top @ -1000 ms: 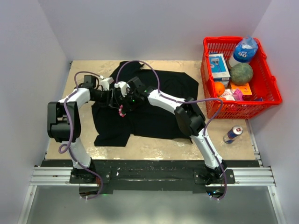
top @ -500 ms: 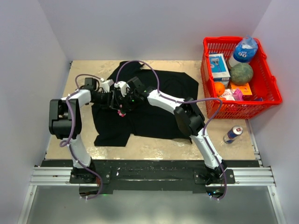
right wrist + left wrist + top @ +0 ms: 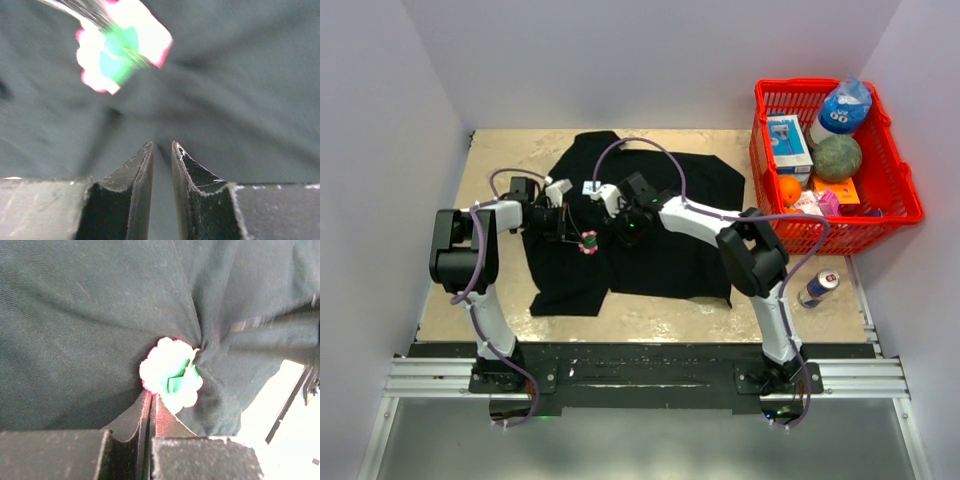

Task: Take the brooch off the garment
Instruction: Remove the brooch from the clothes.

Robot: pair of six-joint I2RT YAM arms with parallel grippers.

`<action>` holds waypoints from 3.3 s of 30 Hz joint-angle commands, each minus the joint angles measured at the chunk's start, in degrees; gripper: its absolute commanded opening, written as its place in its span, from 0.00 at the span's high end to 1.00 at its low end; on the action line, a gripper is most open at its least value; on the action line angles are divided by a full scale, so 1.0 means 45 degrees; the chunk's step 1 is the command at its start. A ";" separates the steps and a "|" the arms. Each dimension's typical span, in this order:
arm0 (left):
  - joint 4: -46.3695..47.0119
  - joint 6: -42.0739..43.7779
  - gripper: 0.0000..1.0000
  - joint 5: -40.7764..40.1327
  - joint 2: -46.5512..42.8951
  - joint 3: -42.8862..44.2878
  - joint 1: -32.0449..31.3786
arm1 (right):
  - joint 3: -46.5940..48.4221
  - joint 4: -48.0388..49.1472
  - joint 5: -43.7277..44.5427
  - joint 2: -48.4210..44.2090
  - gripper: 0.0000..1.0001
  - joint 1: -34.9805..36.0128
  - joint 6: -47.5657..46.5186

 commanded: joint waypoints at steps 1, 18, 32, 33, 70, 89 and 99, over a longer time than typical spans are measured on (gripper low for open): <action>-0.0097 0.0222 1.00 -0.0680 -0.0724 -0.1166 -0.0534 | -0.1619 0.0161 0.1679 -0.1257 0.74 -0.0134 -0.1410; -0.1230 0.0399 1.00 -0.0544 -0.0276 0.0434 -0.0554 | 0.0488 0.1881 -0.1011 -0.0790 0.53 -0.0017 -0.0201; -0.1190 0.0144 1.00 -0.0270 -0.0569 0.0511 -0.0554 | 0.0470 0.1354 -0.1992 0.0129 0.41 0.0511 -0.1583; -0.1288 0.0164 1.00 -0.0270 -0.0570 0.0550 -0.0554 | 0.0451 0.1044 -0.1855 0.0149 0.41 0.0530 -0.2030; 0.1426 -0.1593 1.00 0.0199 -0.1546 -0.1089 -0.0730 | 0.0353 0.0260 -0.1345 0.0247 1.00 0.0530 -0.1195; 0.2150 -0.2648 1.00 -0.0504 -0.0920 -0.1697 -0.1042 | 0.0176 -0.0013 -0.0197 -0.0163 1.00 0.1096 -0.0589; 0.5171 -0.4540 1.00 -0.0269 -0.3671 -0.3781 -0.1257 | 0.0451 -0.0287 0.1587 -0.0709 1.00 0.1643 0.0367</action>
